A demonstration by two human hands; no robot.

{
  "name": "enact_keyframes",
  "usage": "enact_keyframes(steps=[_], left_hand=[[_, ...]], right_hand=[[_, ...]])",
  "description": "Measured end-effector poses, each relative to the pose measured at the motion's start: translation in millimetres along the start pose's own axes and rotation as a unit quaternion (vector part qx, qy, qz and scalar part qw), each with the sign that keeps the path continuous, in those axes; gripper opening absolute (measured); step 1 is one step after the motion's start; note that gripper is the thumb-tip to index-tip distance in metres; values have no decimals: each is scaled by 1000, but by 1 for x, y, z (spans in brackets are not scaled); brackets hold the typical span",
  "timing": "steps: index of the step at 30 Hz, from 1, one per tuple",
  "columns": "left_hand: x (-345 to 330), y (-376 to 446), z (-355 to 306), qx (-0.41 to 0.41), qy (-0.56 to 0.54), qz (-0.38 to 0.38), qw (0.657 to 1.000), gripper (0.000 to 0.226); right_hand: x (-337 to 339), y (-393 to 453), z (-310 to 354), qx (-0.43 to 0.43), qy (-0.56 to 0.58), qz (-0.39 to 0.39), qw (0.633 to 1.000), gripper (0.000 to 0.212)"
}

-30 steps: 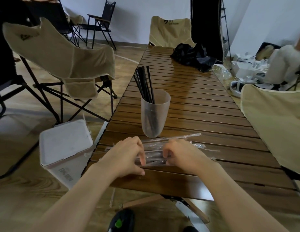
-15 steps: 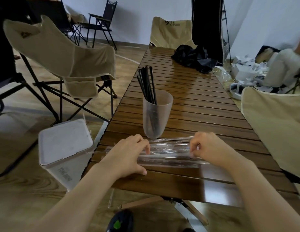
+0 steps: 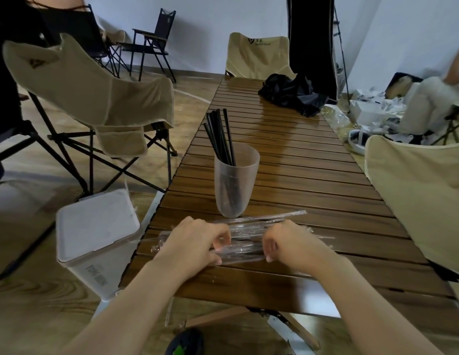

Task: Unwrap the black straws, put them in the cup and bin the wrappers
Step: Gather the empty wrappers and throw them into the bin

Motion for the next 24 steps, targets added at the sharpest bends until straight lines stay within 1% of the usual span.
enact_keyframes(steps=[2,4,7,8,10,11,13,16,18,19,21,22,24], left_hand=[[4,1,-5,-23,18,-22,999,36],[7,1,-14,-41,19,-38,998,44],[3,2,-24,-48,32,-52,997,55],[1,3,-26,-52,38,-54,996,53],[-2,6,-30,-63,43,-57,995,35],[-2,7,-30,-63,41,-57,996,25],[-2,9,-28,-49,30,-53,997,17],[3,11,-23,-44,47,-74,995,19],[3,11,-19,-47,66,-85,993,26],[0,11,-17,-47,72,-73,994,32],[-9,10,-14,-42,70,-31,996,42],[-13,10,-14,-38,65,-14,997,43],[-17,10,-14,-36,60,-17,997,37]], right_hand=[[-1,-1,3,19,-1,-6,1000,23],[0,-3,9,50,2,-12,999,17],[6,-6,17,78,25,-19,996,20],[8,-6,18,77,30,-24,996,22],[12,-7,19,72,43,-37,996,25],[13,-7,20,69,50,-39,996,25],[14,-7,19,59,65,-27,996,22],[13,-6,19,49,49,-22,997,33],[10,-5,18,51,5,-34,998,44],[7,-3,18,57,-17,-37,998,47],[0,-1,19,69,-36,-39,996,41],[-2,-1,20,74,-36,-44,996,34],[-4,1,20,90,-42,-65,993,22]])
Point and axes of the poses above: each hand's wrist, its own y-axis towards the middle knuckle, its own x-axis out of the back of the hand, z = x × y, the point moved 4 cm from there along y, towards the middle knuckle, and after that the axes turned 15 degrees about y, right-handed, at the moved point
